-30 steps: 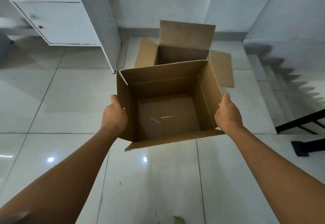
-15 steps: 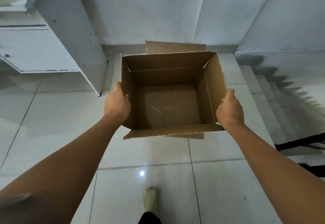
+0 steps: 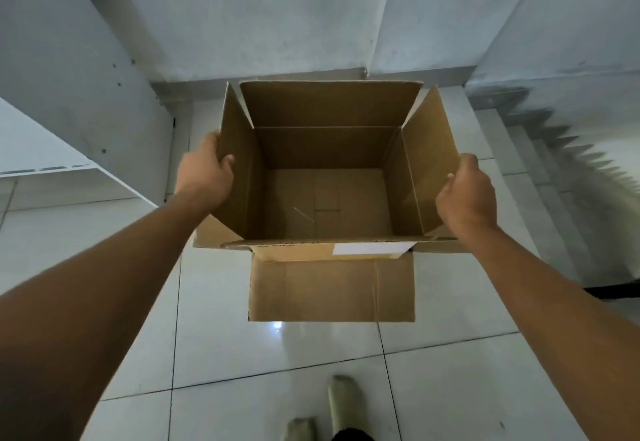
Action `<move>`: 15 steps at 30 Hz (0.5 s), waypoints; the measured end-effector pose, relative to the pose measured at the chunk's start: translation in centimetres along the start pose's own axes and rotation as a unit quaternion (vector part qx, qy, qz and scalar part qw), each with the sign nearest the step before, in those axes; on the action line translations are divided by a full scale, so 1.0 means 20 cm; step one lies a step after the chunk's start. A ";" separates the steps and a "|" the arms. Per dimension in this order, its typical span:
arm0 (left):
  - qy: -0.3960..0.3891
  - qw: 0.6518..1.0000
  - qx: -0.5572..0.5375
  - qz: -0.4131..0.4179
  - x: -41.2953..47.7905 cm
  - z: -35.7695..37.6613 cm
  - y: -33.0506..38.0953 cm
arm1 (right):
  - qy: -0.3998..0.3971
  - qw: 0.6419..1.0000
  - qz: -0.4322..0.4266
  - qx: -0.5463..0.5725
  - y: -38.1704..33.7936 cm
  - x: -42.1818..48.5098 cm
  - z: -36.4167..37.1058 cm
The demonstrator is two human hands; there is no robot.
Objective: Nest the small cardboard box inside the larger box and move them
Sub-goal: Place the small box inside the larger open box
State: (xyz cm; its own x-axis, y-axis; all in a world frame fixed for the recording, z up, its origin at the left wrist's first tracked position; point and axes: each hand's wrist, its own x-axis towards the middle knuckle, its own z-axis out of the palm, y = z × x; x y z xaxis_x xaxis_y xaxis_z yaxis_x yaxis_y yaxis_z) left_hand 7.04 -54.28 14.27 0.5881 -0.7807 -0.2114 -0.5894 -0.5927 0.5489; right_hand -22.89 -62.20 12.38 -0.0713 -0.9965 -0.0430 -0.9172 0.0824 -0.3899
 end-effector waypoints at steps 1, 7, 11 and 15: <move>-0.005 1.000 -0.001 0.000 0.04 0.00 0.01 | -0.002 1.000 0.002 -0.001 -0.01 0.04 0.01; -0.007 1.000 -0.025 -0.001 0.16 0.06 0.10 | -0.018 1.000 0.009 0.017 -0.02 0.16 0.06; -0.019 0.999 -0.034 -0.011 0.20 0.18 0.07 | -0.025 0.999 0.016 0.019 0.03 0.19 0.16; -0.032 0.999 -0.017 -0.035 0.23 0.35 -0.04 | -0.055 0.998 0.031 0.011 0.12 0.21 0.31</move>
State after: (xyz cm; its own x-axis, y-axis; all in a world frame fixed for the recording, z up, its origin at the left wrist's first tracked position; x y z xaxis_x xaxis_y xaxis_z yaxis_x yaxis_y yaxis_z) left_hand 6.26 -58.74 7.19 0.5889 -0.7501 -0.3010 -0.5284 -0.6391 0.5588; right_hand -23.02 -66.07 5.47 -0.0837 -0.9822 -0.1683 -0.9034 0.1460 -0.4031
